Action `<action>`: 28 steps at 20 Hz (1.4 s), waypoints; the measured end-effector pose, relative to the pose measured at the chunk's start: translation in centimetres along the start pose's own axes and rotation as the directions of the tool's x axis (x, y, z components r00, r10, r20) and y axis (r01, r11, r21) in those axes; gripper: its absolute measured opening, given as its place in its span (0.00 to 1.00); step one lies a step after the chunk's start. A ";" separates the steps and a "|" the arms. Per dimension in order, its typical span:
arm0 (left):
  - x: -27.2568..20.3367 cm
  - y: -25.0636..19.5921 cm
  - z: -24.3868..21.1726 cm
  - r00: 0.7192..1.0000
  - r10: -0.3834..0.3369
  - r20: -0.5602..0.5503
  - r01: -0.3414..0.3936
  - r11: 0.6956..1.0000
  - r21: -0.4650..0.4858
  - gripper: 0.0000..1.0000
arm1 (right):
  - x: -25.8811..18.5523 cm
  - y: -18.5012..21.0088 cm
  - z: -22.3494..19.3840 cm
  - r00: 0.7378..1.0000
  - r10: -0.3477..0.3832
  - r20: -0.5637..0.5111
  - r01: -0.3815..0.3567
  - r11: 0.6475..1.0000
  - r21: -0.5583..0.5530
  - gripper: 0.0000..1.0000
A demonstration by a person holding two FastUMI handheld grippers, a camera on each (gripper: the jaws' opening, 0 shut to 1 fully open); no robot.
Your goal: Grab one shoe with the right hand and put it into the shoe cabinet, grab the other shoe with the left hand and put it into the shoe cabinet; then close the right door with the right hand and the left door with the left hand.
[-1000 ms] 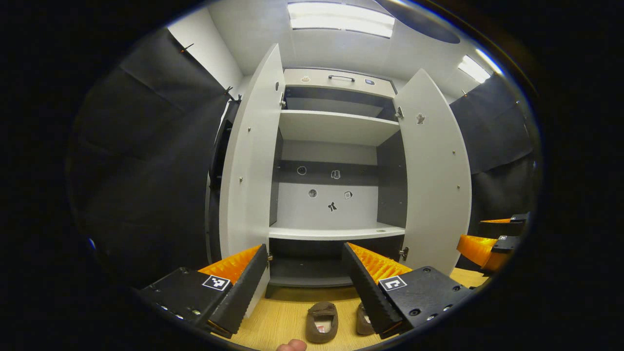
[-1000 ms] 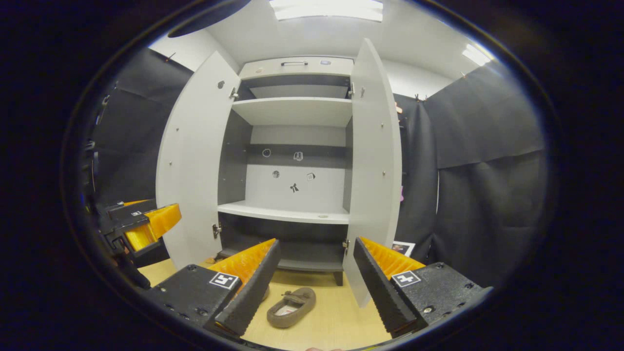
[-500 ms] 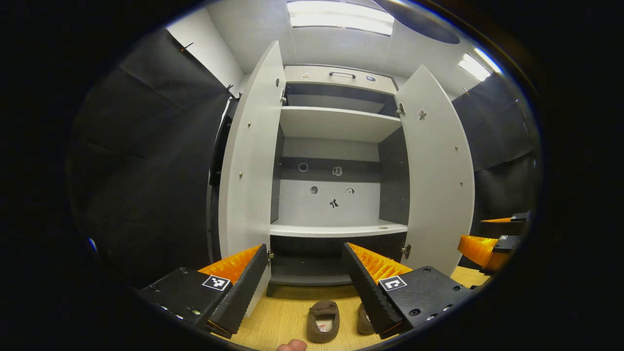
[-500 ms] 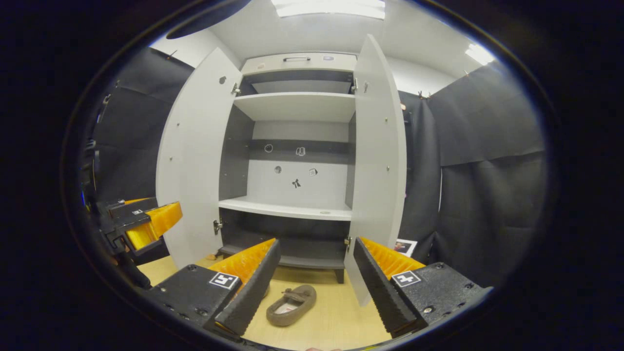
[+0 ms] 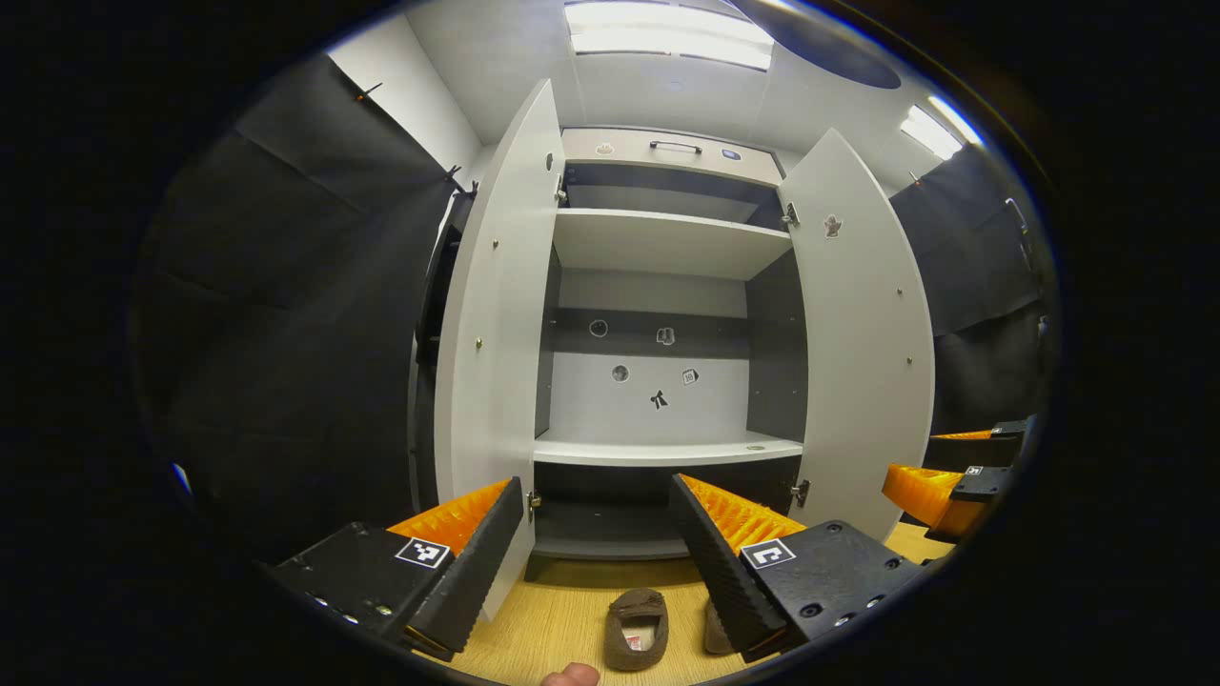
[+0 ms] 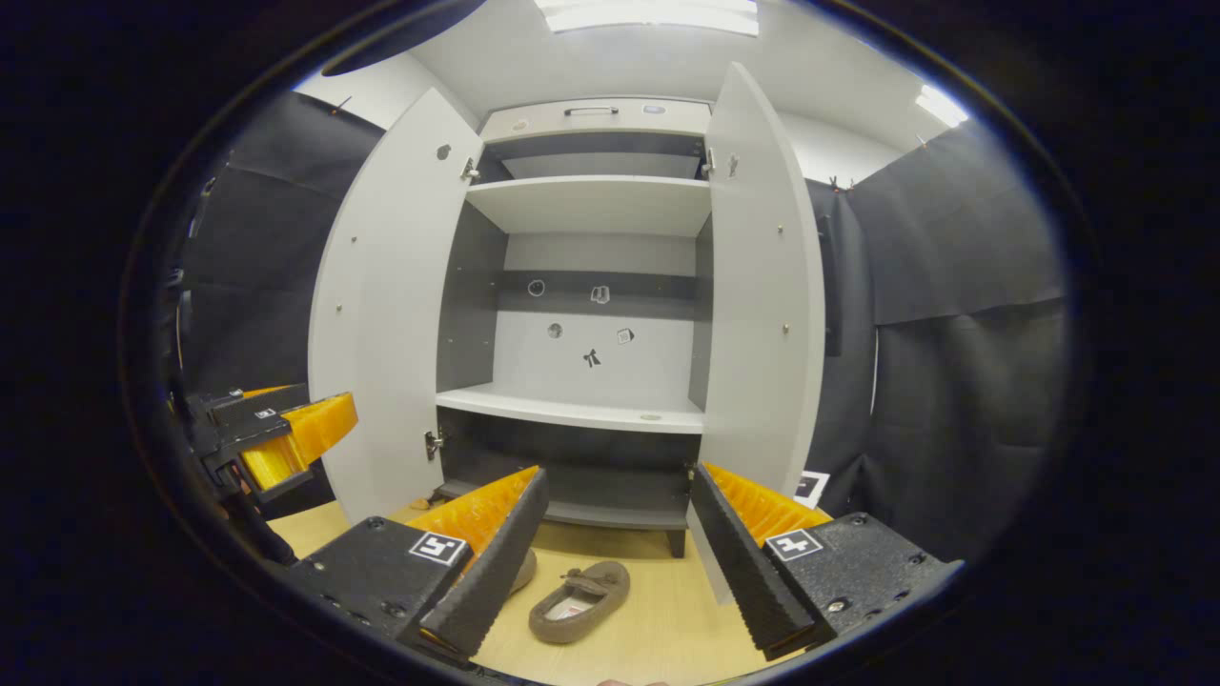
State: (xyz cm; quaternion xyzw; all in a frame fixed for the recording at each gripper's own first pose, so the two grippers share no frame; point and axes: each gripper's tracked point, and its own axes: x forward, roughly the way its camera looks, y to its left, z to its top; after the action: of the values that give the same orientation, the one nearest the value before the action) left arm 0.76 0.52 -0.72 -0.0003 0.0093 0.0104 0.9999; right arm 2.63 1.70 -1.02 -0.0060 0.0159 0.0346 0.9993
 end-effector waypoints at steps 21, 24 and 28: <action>-0.7 3.4 -1.4 0.995 0.094 -0.042 -0.094 0.996 0.001 0.95 | 9.6 7.4 -25.3 0.784 0.175 -0.596 -0.169 0.983 0.066 0.90; -0.9 3.8 -1.7 0.993 0.107 -0.052 -0.108 0.994 -0.007 0.95 | 10.3 7.4 -28.4 0.738 0.145 -0.659 -0.162 0.986 0.036 0.80; -1.0 4.5 -1.8 0.991 0.123 -0.052 -0.123 0.992 0.002 0.95 | 11.3 7.8 -31.2 0.690 0.118 -0.714 -0.140 0.990 0.029 0.73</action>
State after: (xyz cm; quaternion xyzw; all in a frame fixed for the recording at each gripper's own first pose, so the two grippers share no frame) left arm -0.36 5.00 -2.47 -0.0004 0.0356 0.0718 0.9968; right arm 12.35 9.87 -32.68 -0.0317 0.4015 0.0999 0.9099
